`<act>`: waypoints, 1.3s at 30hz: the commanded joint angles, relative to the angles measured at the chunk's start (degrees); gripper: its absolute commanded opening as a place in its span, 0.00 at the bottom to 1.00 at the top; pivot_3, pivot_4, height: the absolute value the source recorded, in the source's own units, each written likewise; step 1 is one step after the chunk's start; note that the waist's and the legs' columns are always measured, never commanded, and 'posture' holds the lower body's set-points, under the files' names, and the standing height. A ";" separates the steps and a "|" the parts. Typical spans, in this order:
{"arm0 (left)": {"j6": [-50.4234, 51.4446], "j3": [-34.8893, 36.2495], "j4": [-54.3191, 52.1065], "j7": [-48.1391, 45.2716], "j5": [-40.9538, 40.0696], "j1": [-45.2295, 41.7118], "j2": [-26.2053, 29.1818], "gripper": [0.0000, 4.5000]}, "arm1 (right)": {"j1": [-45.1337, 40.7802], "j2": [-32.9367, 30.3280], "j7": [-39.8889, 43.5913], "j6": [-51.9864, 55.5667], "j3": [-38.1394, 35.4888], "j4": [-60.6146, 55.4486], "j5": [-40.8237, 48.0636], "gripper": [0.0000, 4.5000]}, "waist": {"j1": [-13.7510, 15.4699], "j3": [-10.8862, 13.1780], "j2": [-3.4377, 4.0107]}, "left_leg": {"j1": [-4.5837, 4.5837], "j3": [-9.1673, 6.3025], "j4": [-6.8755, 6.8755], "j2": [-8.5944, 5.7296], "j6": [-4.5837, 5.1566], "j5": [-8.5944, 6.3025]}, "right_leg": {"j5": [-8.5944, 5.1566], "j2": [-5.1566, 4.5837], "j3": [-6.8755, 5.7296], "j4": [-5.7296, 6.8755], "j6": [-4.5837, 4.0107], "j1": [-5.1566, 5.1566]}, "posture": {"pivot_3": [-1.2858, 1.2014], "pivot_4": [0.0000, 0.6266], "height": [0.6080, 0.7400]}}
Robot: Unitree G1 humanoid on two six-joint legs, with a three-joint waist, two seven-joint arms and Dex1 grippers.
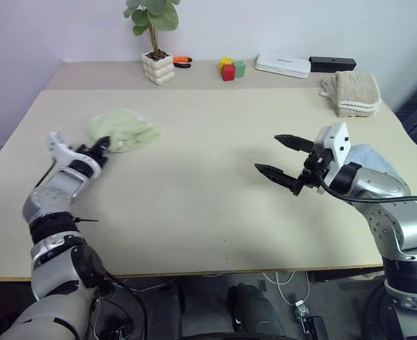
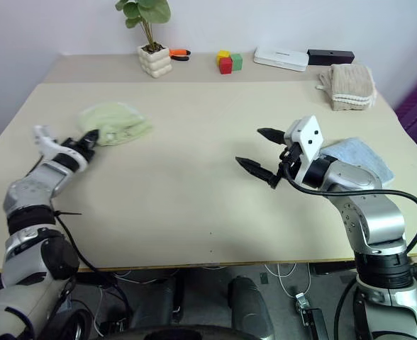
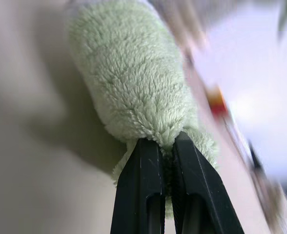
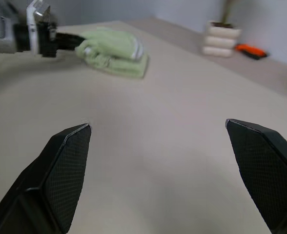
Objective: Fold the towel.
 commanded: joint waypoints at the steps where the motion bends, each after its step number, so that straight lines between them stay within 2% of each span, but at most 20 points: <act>1: -2.90 4.29 -8.85 5.48 -4.16 2.61 -2.30 0.01 | 0.60 -2.73 3.78 2.76 -2.87 -3.58 5.64 1.00 | 0.20 0.02 -0.04 | 0.00 0.00 0.02 -0.01 0.00 0.00 | 0.00 -0.03 -0.02 -0.01 0.00 0.04 | 0.52 0.24 1.00; 8: -6.18 5.31 -20.41 12.71 -8.09 10.79 -10.47 0.01 | -0.44 -4.60 5.95 3.16 -1.87 -1.26 5.51 1.00 | 0.78 -0.01 -0.10 | 0.04 -0.01 0.22 -0.03 -0.01 0.00 | 0.00 -0.04 -0.02 -0.04 -0.02 0.19 | 0.52 0.24 1.00; 12: -4.29 4.53 -22.39 14.17 -11.62 13.11 -11.78 0.01 | -0.76 -4.74 6.20 2.86 -1.84 -0.58 4.91 1.00 | 0.78 0.00 -0.12 | 0.03 -0.02 0.20 -0.02 -0.01 0.00 | 0.00 0.00 -0.01 -0.03 -0.02 0.15 | 0.52 0.24 1.00; 18: -4.59 1.25 -25.86 16.46 -12.71 15.08 -14.37 0.01 | -0.87 -4.49 6.07 2.43 -1.77 -0.17 4.33 1.00 | 1.07 0.00 -0.12 | 0.02 -0.01 0.22 -0.04 0.00 0.00 | 0.00 -0.01 -0.01 -0.04 -0.02 0.16 | 0.52 0.24 1.00; 26: -4.46 -0.81 -26.67 16.90 -15.25 16.60 -14.30 0.01 | -0.38 -4.22 5.01 2.13 -2.05 -0.41 4.03 1.00 | 1.02 0.00 -0.12 | 0.03 -0.01 0.22 -0.04 -0.01 0.00 | -0.05 0.00 -0.01 -0.05 -0.11 0.16 | 0.52 0.24 1.00; 27: -4.42 -0.96 -26.63 16.74 -15.62 16.73 -14.15 0.16 | -0.36 -4.24 4.97 2.11 -2.12 -0.33 3.99 1.00 | 1.02 0.00 -0.12 | 0.03 -0.01 0.22 -0.04 -0.01 0.00 | -0.06 0.00 -0.01 -0.04 -0.13 0.15 | 0.52 0.24 1.00; 28: -4.48 -0.97 -26.88 16.34 -16.40 16.87 -14.16 0.22 | -0.30 -4.31 4.92 2.09 -2.19 -0.32 3.91 1.00 | 1.01 0.00 -0.12 | 0.03 -0.01 0.21 -0.04 -0.01 0.00 | -0.06 0.00 -0.01 -0.05 -0.13 0.15 | 0.52 0.24 1.00; 32: -4.24 -1.04 -28.31 16.99 -18.29 18.07 -14.05 0.66 | -0.04 -4.42 4.86 2.07 -2.42 -0.47 3.91 1.00 | 1.09 0.00 -0.12 | 0.02 -0.02 0.22 -0.04 -0.01 0.00 | -0.10 0.00 -0.01 -0.05 -0.20 0.16 | 0.52 0.24 1.00; 34: -3.16 -0.26 -29.38 19.84 -20.93 18.64 -14.56 0.89 | 0.03 -4.45 4.89 2.09 -2.49 -0.49 3.97 1.00 | 1.07 0.00 -0.12 | 0.02 -0.01 0.22 -0.04 -0.01 0.00 | -0.10 -0.01 0.00 -0.06 -0.21 0.16 | 0.52 0.24 1.00; 35: -1.56 1.08 -30.48 24.09 -26.42 18.82 -15.54 0.99 | 0.00 -4.51 4.95 2.09 -2.51 -0.42 3.96 1.00 | 1.06 0.00 -0.12 | 0.02 -0.01 0.22 -0.04 -0.01 0.00 | -0.10 -0.01 0.00 -0.06 -0.21 0.16 | 0.52 0.24 1.00; 39: 8.32 -1.87 -38.11 35.74 -43.88 25.22 -15.86 0.99 | -0.28 -4.65 5.35 1.70 -2.15 0.31 3.42 1.00 | 0.69 0.00 -0.12 | 0.03 -0.01 0.19 -0.02 0.00 0.00 | -0.01 -0.03 0.03 -0.05 -0.03 0.16 | 0.52 0.24 1.00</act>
